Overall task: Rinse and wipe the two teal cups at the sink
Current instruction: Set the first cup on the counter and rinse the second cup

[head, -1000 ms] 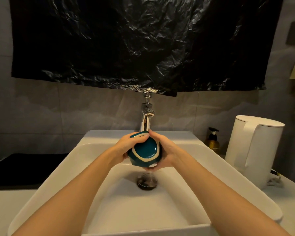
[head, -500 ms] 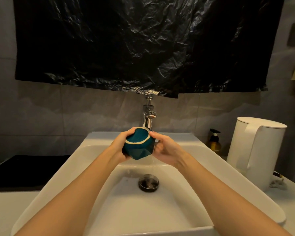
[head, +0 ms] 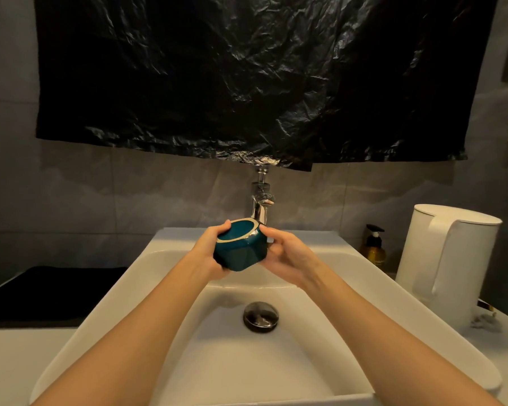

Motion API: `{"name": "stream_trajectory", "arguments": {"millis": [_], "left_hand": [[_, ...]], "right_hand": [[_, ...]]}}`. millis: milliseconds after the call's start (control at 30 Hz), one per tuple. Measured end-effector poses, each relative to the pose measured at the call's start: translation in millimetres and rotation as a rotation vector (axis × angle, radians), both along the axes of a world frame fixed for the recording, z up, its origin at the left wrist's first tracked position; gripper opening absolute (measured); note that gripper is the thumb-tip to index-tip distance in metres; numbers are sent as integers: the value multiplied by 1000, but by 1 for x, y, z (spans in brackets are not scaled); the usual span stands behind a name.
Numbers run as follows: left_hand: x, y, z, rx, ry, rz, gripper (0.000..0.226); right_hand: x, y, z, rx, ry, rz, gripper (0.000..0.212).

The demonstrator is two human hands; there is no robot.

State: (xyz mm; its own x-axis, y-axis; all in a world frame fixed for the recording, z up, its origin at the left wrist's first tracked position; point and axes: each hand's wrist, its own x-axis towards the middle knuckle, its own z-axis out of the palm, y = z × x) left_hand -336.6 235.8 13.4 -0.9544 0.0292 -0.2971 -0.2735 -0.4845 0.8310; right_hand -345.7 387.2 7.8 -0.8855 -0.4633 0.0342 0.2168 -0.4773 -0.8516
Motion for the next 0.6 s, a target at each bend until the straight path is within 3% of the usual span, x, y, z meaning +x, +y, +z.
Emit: {"name": "stream_trajectory", "arguments": {"millis": [67,167,333,500,600], "left_hand": [[2,2,1,8,-33,11,27],[4,7,0,12,-56,22,25],[5,13,-1,10,-81,49,26],[2,13,-2,32,-83,41,32],[2,15,1,14,-39,-27,26]], "right_hand": [[-1,0,0,26,7,-8,35],[0,-6,-1,45,-40,-124,25],[3,-9,-3,277,44,-149,34],[8,-3,2,228,70,-124,29],[4,0,3,149,-37,-202,30]]}}
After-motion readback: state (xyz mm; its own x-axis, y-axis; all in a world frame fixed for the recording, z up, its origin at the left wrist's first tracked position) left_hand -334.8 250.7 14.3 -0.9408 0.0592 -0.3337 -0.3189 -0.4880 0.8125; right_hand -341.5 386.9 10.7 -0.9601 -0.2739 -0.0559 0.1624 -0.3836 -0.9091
